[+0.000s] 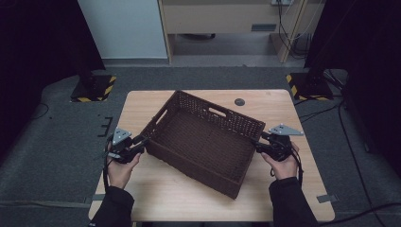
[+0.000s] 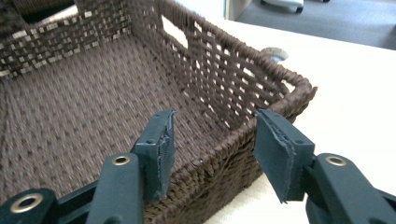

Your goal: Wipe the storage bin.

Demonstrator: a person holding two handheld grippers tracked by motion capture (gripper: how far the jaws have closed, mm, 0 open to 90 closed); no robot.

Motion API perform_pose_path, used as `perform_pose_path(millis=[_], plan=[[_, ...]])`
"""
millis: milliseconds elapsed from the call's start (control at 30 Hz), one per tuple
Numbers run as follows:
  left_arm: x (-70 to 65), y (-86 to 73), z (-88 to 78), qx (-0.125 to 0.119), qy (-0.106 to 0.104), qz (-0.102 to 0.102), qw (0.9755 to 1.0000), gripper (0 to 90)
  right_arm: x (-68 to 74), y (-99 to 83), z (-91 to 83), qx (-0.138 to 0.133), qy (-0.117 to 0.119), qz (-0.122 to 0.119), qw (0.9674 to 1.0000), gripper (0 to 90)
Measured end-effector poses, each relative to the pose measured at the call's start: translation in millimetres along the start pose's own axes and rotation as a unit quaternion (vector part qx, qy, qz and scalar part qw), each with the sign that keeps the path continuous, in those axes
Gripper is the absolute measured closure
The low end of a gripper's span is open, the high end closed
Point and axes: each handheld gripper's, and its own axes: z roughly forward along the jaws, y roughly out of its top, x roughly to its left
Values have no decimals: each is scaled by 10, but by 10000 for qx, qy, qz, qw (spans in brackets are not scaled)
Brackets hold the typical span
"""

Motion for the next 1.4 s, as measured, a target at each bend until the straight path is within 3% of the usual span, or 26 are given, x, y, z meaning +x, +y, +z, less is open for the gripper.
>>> perform_pose_path(millis=[167, 333, 500, 600, 700, 900, 1067, 1200, 1300, 1400], plan=[[-113, 21, -73, -160, -285, -54, 9995, 598, -13, -28, -8, 27, 60, 133, 9999, 496], [-283, 22, -47, -116, -449, 121, 9988, 572, 41, -33, -71, 172, 60, 145, 9997, 496], [-347, 2, 17, -6, -462, 227, 9987, 560, 55, -8, -114, 229, 141, 76, 9996, 506], [-319, 11, 28, 18, -517, 180, 9985, 551, 44, 15, -115, 103, -42, -50, 9999, 458], [-296, 21, 72, 7, -449, 204, 9988, 553, -6, 20, -69, -7, -178, -48, 9998, 450], [-269, 14, 152, 142, -247, 258, 9993, 564, -5, -14, -41, 48, -77, 59, 9999, 460], [-364, 37, 49, -6, -522, 185, 9985, 544, 30, -37, -89, 64, -50, 111, 9999, 488], [-508, 64, 45, -39, -692, 279, 9972, 530, 60, -48, -120, 93, -64, 108, 9999, 488], [-575, 53, 90, 56, -676, 444, 9967, 527, 49, -27, -136, 158, 3, 85, 9998, 490], [-551, 46, 106, 65, -737, 383, 9965, 513, 38, 4, -144, 94, -49, -8, 9999, 472]])
